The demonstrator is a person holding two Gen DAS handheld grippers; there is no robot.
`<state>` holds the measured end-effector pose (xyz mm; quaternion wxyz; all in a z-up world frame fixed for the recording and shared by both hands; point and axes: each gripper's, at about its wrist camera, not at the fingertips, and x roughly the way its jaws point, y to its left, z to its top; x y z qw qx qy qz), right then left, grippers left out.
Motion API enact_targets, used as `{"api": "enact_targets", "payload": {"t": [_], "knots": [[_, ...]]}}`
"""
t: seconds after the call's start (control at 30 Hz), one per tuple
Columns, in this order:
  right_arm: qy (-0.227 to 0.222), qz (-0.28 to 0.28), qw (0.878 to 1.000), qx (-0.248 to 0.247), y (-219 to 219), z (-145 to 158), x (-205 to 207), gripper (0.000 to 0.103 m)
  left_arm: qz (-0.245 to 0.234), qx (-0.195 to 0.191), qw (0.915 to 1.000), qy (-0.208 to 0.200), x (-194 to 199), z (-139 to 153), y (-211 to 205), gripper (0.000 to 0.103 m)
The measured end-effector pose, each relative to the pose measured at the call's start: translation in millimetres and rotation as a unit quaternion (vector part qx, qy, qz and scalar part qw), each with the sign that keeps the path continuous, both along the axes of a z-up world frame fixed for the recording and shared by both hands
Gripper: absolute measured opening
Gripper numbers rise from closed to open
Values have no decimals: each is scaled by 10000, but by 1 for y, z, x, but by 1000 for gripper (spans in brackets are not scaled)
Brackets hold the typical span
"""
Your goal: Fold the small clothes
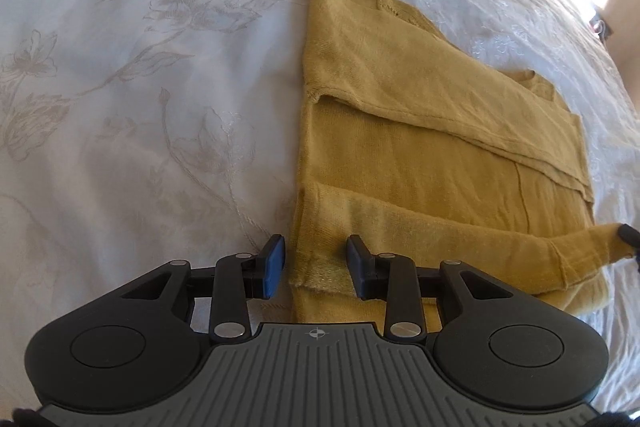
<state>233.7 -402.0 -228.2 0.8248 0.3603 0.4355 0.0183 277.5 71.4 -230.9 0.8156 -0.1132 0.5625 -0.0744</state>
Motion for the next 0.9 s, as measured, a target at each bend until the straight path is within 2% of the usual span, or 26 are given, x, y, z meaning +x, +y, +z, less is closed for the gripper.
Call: {"api": "enact_targets", "payload": {"t": [0.07,0.1,0.13,0.17,0.27,0.37,0.57,0.73,0.83,0.9], "knots": [[4,8,10000,23,-1,0,0,16,-185,-5,9998,-119,-2,4,-6,28],[3,10,10000,36,-1,0,0,16,-274,36,9994,-193,-3,7,-10,24],[1,19,10000,51,-2,0,0,16,-331,3,9992,-231,-3,10,-13,14],[1,37,10000,57,-3,0,1,16,-323,-148,9991,-230,-4,12,-13,12],[-1,89,9999,73,-5,0,2,16,-27,-612,9980,-180,-1,14,-10,12],[-35,78,9998,152,-9,2,5,16,336,-994,9940,-302,6,21,-6,12],[-279,42,9991,314,-19,15,32,16,1128,-1591,9780,-740,45,36,14,11],[-394,52,9987,311,-22,18,74,16,1405,-1597,9706,-1129,90,49,27,11],[-321,152,9992,183,-19,14,94,16,1224,-1392,9749,-1231,104,54,25,14],[-208,198,9995,137,-17,8,99,16,909,-1111,9815,-1263,103,55,21,27]]}}
